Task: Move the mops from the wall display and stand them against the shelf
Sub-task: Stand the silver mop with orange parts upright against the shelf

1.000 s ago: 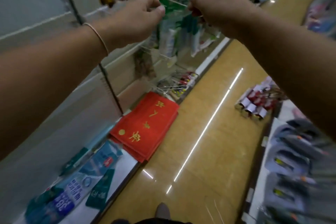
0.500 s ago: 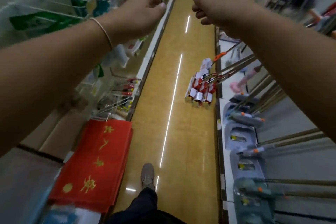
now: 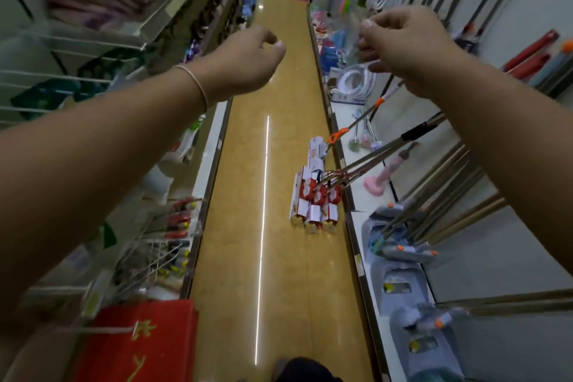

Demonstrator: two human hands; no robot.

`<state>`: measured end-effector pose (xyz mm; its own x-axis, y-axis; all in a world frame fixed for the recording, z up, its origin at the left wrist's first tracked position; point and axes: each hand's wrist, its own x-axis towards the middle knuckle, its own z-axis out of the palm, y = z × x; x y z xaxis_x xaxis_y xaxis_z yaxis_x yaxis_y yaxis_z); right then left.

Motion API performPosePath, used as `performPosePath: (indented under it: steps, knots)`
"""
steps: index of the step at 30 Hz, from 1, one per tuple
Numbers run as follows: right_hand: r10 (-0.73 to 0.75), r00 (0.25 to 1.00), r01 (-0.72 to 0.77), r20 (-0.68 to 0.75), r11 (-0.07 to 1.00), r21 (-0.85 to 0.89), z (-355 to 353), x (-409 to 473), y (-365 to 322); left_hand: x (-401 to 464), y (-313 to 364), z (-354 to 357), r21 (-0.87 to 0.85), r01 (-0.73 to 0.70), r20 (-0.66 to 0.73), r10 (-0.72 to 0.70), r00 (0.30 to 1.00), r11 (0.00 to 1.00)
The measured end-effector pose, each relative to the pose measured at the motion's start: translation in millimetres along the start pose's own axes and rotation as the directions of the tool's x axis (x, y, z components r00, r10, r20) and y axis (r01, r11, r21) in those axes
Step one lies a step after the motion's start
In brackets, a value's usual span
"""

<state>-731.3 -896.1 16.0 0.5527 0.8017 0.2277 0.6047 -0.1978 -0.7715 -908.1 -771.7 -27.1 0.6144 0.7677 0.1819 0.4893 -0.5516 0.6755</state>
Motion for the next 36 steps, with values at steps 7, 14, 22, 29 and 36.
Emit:
performPosePath:
  steps: [7, 14, 22, 29, 36]
  knots:
    - [-0.045, 0.999, 0.046, -0.008, 0.999, 0.029, 19, 104, 31, 114, -19, 20, -0.026, -0.029, 0.007, 0.029, 1.000, 0.999]
    - [-0.033, 0.999, 0.033, 0.000, 0.998, 0.045, 26, 242, 71, 249, -27, 39, 0.019, -0.035, 0.034, 0.034, 0.999, 0.999]
    - [-0.031, 0.999, 0.032, -0.012, 0.998, 0.050, 34, 375, 99, 379, -42, 48, 0.020, -0.029, 0.026, 0.029, 0.999, 0.999]
    - [-0.038, 0.999, 0.038, -0.027, 0.999, 0.018, 73, 475, 110, 489, -79, 52, 0.001, -0.073, 0.056, 0.073, 0.996, 0.997]
    - [0.023, 0.998, -0.024, -0.064, 1.000, -0.015, 120, 593, 122, 623, -133, 39, -0.019, -0.094, 0.127, 0.096, 0.987, 0.995]
